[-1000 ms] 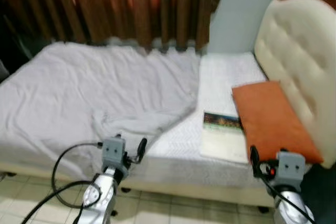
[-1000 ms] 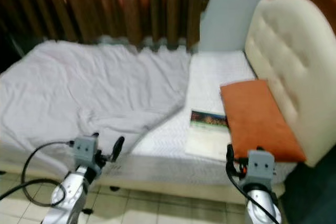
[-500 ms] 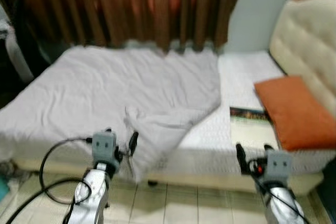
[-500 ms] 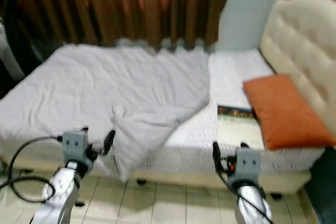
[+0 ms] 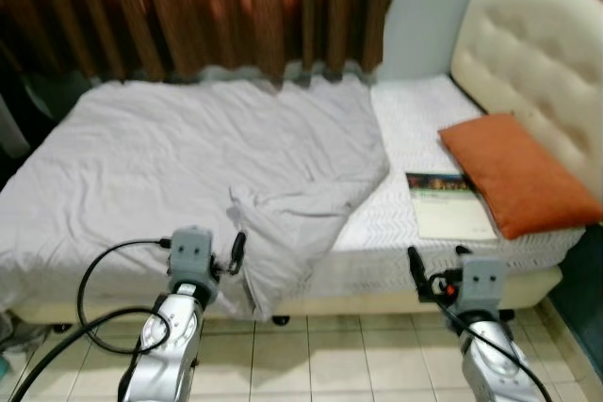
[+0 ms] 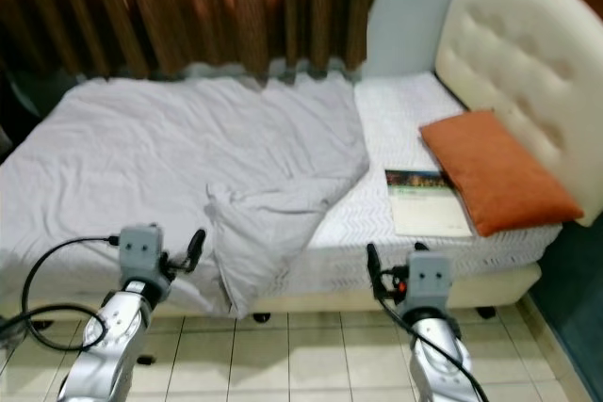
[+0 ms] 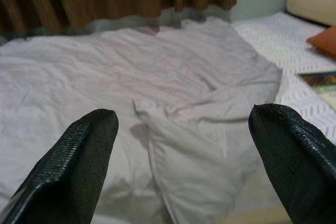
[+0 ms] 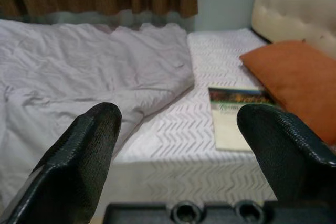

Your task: Clean up the room

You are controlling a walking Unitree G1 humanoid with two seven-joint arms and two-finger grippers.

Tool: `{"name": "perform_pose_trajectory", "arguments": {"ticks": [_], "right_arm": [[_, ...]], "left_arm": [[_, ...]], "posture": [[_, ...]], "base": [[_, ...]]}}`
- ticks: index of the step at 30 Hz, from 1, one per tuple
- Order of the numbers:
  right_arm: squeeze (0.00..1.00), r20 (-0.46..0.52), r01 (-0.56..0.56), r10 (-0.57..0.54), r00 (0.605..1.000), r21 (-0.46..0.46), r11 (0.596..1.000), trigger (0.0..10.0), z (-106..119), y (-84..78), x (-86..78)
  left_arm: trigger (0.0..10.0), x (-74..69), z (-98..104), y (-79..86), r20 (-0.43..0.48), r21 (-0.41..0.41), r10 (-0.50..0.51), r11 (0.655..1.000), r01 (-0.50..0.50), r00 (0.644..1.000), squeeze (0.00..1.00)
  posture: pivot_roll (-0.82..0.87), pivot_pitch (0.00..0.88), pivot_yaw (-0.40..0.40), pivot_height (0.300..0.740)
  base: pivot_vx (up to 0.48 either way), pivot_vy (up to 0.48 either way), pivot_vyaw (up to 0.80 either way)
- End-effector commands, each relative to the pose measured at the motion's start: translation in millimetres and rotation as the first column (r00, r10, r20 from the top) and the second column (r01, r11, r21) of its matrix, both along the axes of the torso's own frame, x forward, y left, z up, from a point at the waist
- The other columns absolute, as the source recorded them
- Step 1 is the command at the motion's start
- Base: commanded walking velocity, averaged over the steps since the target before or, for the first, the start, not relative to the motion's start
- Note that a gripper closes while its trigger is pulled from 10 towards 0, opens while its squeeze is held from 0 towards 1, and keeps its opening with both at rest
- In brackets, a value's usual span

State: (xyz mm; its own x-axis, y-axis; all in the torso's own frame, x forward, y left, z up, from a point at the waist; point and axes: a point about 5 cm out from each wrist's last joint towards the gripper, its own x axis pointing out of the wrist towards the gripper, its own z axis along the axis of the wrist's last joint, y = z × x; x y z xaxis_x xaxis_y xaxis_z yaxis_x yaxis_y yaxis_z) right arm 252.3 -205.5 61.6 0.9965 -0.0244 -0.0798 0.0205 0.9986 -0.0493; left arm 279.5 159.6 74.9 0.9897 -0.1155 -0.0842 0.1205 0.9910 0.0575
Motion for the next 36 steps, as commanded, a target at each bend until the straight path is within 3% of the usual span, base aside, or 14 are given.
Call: {"name": "perform_pose_trajectory", "arguments": {"ticks": [1,14,23,36], "right_arm": [[0.00,-0.004,-0.019,0.019,1.000,0.011,1.000,10.0,-0.6,5.8,3.5],[0.00,-0.021,-0.017,0.017,1.000,0.006,1.000,10.0,-3.1,2.6,1.5],[0.00,-0.034,-0.035,0.035,0.999,-0.013,0.999,10.0,-4.4,2.4,1.1],[0.00,-0.067,-0.052,0.052,0.996,0.001,0.999,10.0,-10.2,4.3,-4.9]], "left_arm": [[10.0,2.3,-1.1,7.8,-0.016,0.029,0.023,0.999,-0.023,1.000,0.00],[10.0,4.0,-1.9,1.3,-0.018,0.015,0.005,1.000,-0.005,1.000,0.00],[10.0,4.0,-2.5,3.5,-0.022,0.004,0.019,1.000,-0.019,1.000,0.00],[10.0,6.1,-6.4,5.9,-0.049,0.012,0.013,1.000,-0.012,0.999,0.00]], "posture": [[-0.07,0.002,0.019,0.740],[-0.08,0.007,0.023,0.740],[-0.08,0.014,0.022,0.740],[-0.08,0.026,0.020,0.740]], "base": [[0.439,0.000,0.00],[0.438,0.000,-0.80],[0.423,0.115,0.00],[0.402,0.261,0.40]]}}
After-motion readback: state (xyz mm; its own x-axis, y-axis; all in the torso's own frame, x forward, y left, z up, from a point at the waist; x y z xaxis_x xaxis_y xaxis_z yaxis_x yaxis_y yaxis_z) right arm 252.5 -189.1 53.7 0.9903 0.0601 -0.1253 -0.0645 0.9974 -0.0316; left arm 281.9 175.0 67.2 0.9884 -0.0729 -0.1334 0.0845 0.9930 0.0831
